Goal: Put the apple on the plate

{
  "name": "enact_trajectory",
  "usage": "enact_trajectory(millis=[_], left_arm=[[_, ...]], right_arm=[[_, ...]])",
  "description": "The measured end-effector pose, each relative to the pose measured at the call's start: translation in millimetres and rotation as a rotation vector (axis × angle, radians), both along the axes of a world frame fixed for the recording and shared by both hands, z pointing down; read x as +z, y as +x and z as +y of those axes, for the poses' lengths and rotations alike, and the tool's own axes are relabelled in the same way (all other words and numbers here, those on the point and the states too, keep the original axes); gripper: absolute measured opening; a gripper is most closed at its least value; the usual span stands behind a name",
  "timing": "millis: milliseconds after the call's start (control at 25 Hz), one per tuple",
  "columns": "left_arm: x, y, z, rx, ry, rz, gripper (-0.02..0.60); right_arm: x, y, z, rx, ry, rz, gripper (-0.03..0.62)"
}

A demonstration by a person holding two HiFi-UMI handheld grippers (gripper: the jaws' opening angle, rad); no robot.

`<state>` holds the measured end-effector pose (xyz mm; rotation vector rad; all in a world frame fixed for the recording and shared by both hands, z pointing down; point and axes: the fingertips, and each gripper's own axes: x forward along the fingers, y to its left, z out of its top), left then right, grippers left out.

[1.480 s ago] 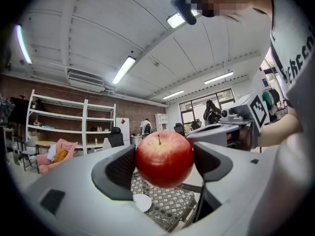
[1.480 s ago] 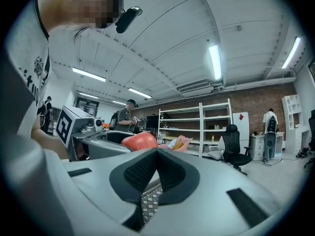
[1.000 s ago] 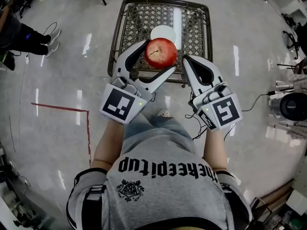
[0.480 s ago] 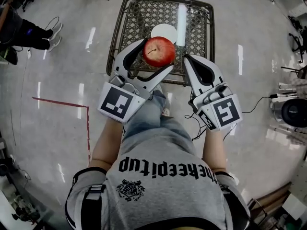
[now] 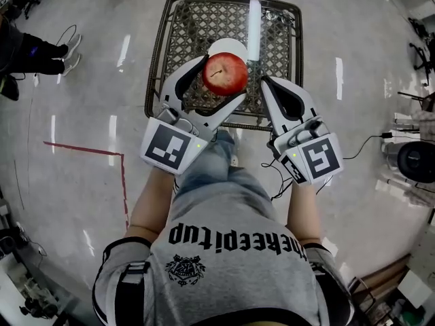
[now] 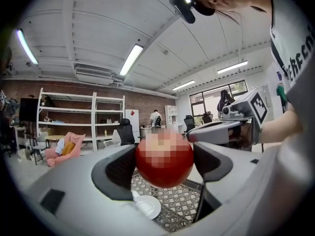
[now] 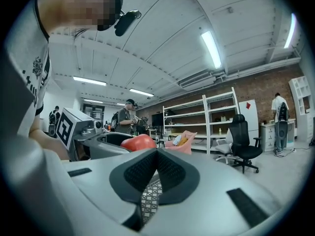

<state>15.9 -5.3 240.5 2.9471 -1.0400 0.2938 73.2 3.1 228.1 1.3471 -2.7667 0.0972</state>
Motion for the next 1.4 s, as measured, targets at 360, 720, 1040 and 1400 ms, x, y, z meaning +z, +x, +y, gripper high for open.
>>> enact_trajectory(millis=[360,720,1040,1400], left_arm=[[15,6,-47,-0.006,-0.021,-0.013,0.385],[29,8,-75,-0.002,-0.049,-0.019,0.385],[48,6,-97,-0.001,-0.079,-0.029,0.385],[69,7,-112,0.003,-0.098,-0.051,0.385]], right_arm=[[17,1,-49,-0.012,-0.034,-0.004,-0.003],[29,0,-77,-0.013,-0.065,-0.001,-0.003],[45,-5,-99,-0.018,-0.095,0.004,-0.003],[66,-8,-115,-0.021,-0.133,0.003,-0.003]])
